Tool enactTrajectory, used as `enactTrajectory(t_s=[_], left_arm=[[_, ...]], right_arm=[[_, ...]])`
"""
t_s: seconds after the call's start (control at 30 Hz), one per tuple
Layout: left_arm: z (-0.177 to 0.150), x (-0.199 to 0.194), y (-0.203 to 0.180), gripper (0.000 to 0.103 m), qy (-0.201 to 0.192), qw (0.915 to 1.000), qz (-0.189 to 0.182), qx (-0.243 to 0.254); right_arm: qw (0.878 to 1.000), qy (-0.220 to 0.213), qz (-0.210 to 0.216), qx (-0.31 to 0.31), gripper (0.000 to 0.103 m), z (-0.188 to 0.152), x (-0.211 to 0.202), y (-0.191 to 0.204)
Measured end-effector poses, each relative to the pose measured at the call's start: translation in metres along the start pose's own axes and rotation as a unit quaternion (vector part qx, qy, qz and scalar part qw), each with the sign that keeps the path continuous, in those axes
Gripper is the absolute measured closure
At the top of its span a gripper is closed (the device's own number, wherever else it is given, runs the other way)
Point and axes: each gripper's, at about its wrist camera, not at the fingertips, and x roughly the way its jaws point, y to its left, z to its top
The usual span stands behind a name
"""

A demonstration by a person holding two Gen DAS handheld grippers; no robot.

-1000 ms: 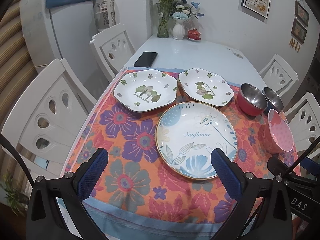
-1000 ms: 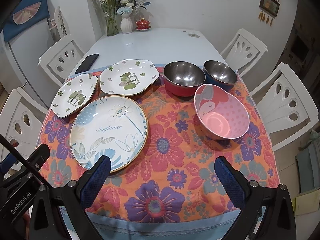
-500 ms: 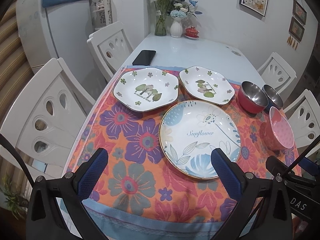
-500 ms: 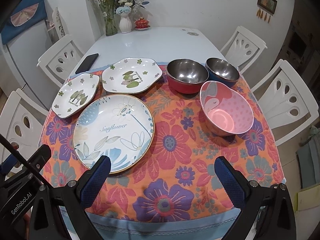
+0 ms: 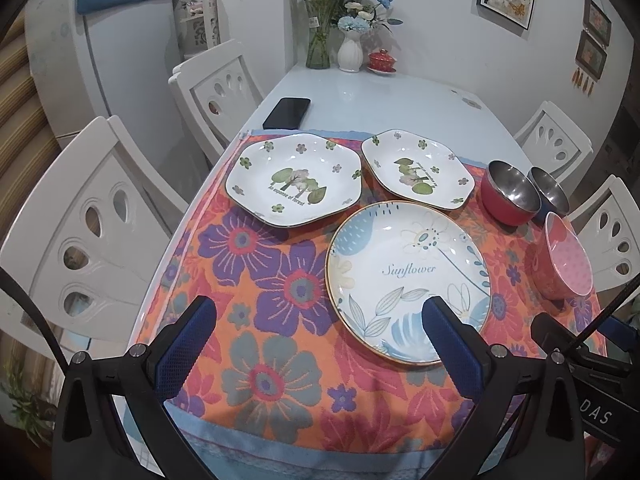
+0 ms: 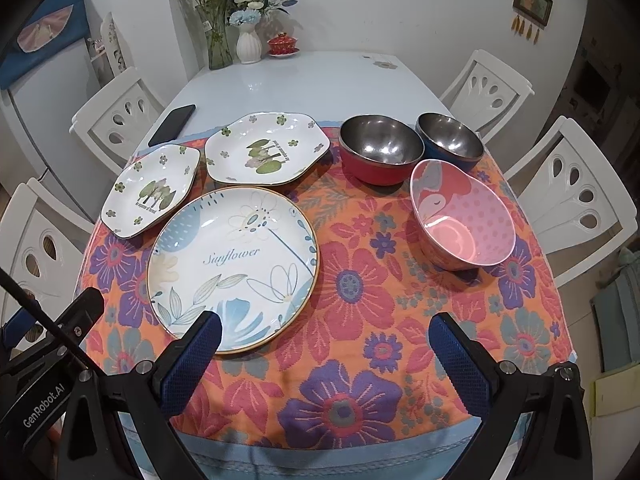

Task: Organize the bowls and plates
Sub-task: 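Grasp the rim of the white Sunflower plate with both grippers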

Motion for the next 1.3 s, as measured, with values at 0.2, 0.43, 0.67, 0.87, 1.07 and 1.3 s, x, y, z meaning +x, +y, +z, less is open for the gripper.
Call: enactTrajectory(t_s=[0.2,0.43,0.67,0.87,1.07,1.3], left_arm=[[0.003,0.015,0.004,0.001,0.004,0.9999,-0.006,0.014],[0.008,0.056,0.016,0.001,0.027,0.9983,-0.047,0.020],[0.008,0.104,0.014,0.017,0.068,0.9952,-0.070,0.011],[0.006,0.127,0.009,0.033,0.080,0.9941,-0.072,0.015],[0.002,0.144,0.002,0.063,0.101,0.9899,-0.098,0.019],[0.003,0.148,-0.001,0.073,0.099,0.9872,-0.125,0.009]], right_arm=[[1.000,0.003,-0.002,-0.011,0.000,0.004,0.014,0.006],[0.999,0.020,0.028,-0.010,0.000,0.012,0.050,0.003],[0.997,0.055,0.056,-0.010,0.017,0.027,0.109,0.000],[0.996,0.061,0.069,0.010,0.034,0.041,0.143,-0.008],[0.995,0.068,0.071,-0.009,0.057,0.044,0.163,-0.003],[0.992,0.060,0.107,-0.032,0.068,0.045,0.167,0.006]])
